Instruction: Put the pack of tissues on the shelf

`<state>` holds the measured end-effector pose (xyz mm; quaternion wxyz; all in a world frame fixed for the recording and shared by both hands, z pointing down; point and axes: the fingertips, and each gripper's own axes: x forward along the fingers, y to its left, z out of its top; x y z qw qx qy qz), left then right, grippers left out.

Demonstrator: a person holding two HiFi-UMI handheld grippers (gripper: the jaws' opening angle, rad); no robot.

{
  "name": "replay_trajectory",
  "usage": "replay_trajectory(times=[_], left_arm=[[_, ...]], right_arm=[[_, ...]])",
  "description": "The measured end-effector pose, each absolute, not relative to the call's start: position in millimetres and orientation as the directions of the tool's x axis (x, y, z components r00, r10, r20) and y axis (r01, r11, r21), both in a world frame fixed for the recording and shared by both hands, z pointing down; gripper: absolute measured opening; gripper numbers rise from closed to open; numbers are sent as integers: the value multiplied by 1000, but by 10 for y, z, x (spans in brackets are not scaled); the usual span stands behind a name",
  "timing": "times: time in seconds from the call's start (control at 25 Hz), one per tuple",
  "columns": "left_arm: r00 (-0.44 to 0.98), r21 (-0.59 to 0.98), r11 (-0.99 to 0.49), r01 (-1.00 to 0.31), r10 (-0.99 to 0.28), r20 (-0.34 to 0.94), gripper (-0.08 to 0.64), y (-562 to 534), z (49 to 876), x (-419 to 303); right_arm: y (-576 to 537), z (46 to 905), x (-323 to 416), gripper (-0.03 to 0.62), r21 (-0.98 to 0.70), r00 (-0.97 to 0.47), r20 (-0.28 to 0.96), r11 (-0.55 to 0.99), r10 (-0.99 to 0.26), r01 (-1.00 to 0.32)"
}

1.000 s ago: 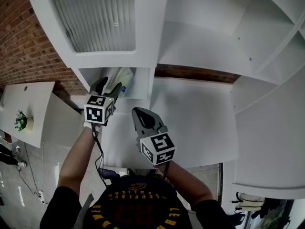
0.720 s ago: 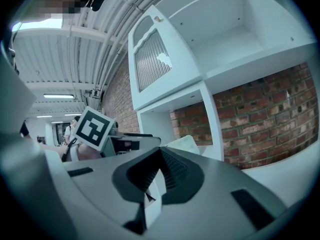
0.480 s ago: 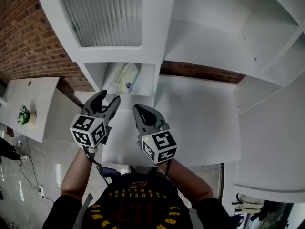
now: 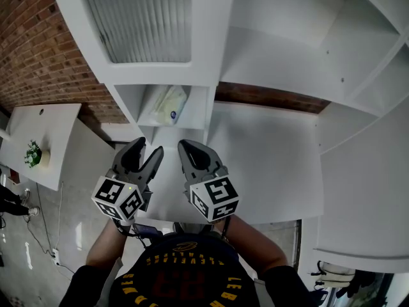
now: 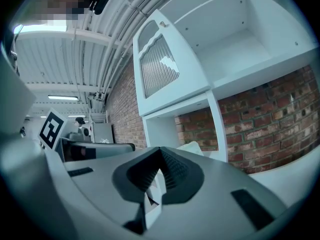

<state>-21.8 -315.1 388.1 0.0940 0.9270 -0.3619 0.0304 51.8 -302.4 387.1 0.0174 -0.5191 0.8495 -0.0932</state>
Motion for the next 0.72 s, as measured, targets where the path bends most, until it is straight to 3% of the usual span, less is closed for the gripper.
replay_trajectory(times=[0.32,0.72], left_arm=[[768,199,-745,-637,-637,70,209,-2921,3823,-178],[743,229,-718,-657,-669,34,73,-2849,3752,-278]], right_arm=[[-2955,3745,548,-5,-164,-458,40,446,-888,-880],[-2931,3704,581,-5,-169,-450,28,440,-893,-882]])
